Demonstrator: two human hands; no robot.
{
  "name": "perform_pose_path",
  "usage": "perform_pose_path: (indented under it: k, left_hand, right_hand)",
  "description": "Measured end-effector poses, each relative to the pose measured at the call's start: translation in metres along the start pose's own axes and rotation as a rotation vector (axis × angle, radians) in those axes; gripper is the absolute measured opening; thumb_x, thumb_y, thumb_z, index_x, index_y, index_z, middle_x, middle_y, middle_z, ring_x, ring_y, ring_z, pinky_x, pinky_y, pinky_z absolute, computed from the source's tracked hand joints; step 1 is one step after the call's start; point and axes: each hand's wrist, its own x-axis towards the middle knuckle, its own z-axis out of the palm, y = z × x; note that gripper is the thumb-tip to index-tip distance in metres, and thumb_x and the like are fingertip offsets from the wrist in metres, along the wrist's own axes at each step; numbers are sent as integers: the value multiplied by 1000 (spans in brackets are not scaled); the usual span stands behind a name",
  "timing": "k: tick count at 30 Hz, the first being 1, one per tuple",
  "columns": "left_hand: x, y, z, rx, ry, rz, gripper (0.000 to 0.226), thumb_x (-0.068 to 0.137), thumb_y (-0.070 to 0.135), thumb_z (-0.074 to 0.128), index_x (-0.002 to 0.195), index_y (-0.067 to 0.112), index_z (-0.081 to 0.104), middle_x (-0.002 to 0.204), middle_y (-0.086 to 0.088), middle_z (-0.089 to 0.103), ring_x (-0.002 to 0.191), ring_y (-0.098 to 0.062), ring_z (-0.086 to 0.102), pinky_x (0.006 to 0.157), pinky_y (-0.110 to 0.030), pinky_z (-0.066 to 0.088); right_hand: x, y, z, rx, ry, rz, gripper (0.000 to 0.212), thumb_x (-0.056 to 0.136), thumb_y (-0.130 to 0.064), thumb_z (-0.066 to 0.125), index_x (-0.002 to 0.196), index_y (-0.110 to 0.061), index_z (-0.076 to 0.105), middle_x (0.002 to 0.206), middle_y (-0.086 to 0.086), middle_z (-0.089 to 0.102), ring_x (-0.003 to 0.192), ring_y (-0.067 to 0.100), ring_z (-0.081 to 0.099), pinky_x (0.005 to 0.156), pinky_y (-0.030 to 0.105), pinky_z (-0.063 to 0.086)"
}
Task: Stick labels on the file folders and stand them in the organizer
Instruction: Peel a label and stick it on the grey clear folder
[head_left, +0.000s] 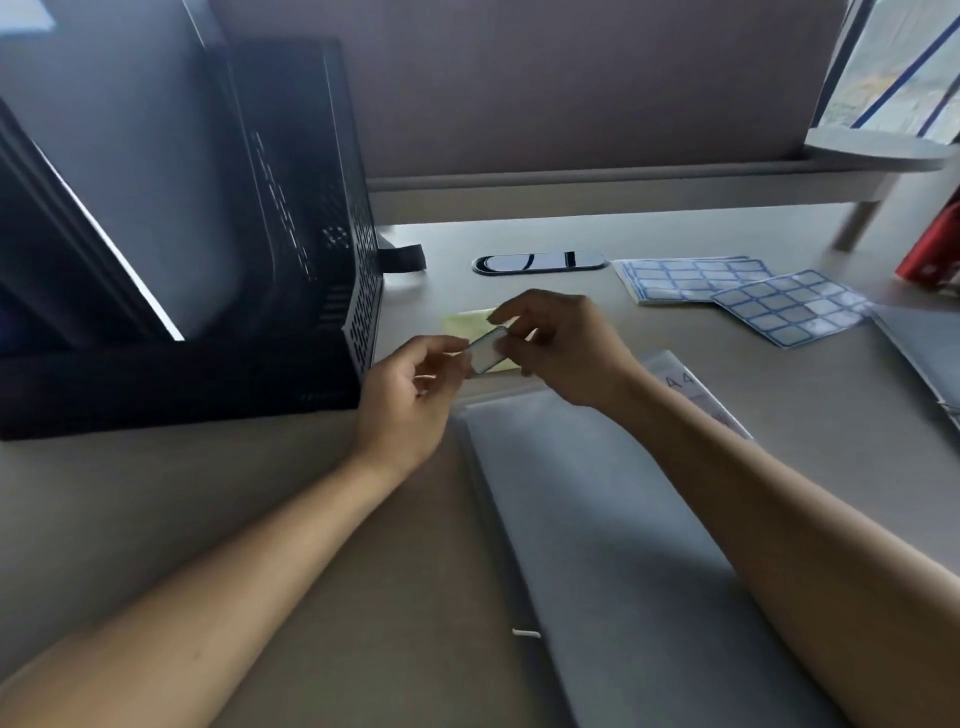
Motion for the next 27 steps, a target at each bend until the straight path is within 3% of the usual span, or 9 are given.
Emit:
perform_pose_path:
  k: [4, 6, 10, 13, 15, 17, 21, 25, 27]
  left_hand:
    - [1, -1, -1, -3, 6, -68, 20, 90, 11, 68, 84, 30, 63, 81, 12, 68, 75, 5, 61, 67, -12, 46]
    - [1, 3, -3, -11, 29, -76, 22, 89, 7, 68, 81, 27, 63, 77, 12, 67, 72, 5, 60, 66, -10, 44]
    - [-1, 8, -3, -57, 27, -146, 14, 90, 6, 67, 93, 18, 60, 77, 5, 66, 60, 4, 59, 56, -11, 44]
    - [-5, 2, -1, 144, -21, -90, 14, 90, 14, 64, 102, 20, 59, 79, 12, 64, 78, -5, 63, 73, -22, 48]
    - [-7, -2, -1, 292, -49, -78, 15, 90, 19, 61, 105, 18, 59, 77, 19, 59, 85, -11, 60, 77, -27, 46]
    - [-7, -4, -3, 398, -91, -59, 16, 89, 30, 58, 104, 23, 59, 79, 23, 58, 93, -14, 61, 81, -33, 49]
    - [-9, -4, -3, 496, -193, -45, 12, 90, 37, 57, 97, 29, 61, 77, 21, 61, 87, -13, 63, 87, -35, 50]
    - [-9, -1, -3, 397, -180, -80, 3, 89, 28, 62, 92, 30, 63, 79, 18, 63, 76, 2, 61, 76, -25, 51]
    - [-7, 1, -3, 292, -124, -117, 4, 85, 26, 64, 88, 28, 65, 78, 16, 65, 68, 4, 58, 70, -21, 49]
  right_hand:
    - [3, -13, -3, -62, -44, 44, 19, 87, -13, 72, 103, -24, 69, 75, -12, 70, 57, 8, 61, 44, 13, 40]
    - [7, -23, -5, -142, -94, 54, 16, 87, -13, 73, 101, -19, 71, 74, -9, 69, 59, 12, 64, 50, 18, 47]
    - [13, -35, -17, -205, -180, 87, 9, 85, -13, 74, 90, -20, 71, 73, -7, 71, 59, 9, 67, 57, 26, 51]
    - [11, -29, -33, -206, -125, 155, 7, 87, -10, 71, 90, -16, 71, 76, -1, 71, 52, 4, 64, 46, 17, 44]
    - [6, -21, -48, -74, -28, 247, 4, 86, -7, 70, 87, -10, 72, 72, 1, 70, 53, 9, 62, 55, 23, 48]
    - [-2, -15, -63, 254, 72, 376, 7, 86, -4, 69, 81, -9, 72, 70, 3, 68, 55, 15, 58, 62, 30, 50]
    - [-10, -13, -74, 834, 136, 636, 19, 89, -13, 67, 72, -16, 74, 70, 1, 62, 52, 11, 52, 61, 24, 44]
    - [-25, -16, -51, 813, 24, 638, 5, 81, -12, 72, 81, -14, 68, 66, -2, 60, 50, 9, 49, 52, 20, 41]
    - [-35, -11, -33, 718, -38, 593, 12, 79, -10, 74, 89, -9, 67, 69, 1, 59, 51, 9, 48, 51, 21, 38]
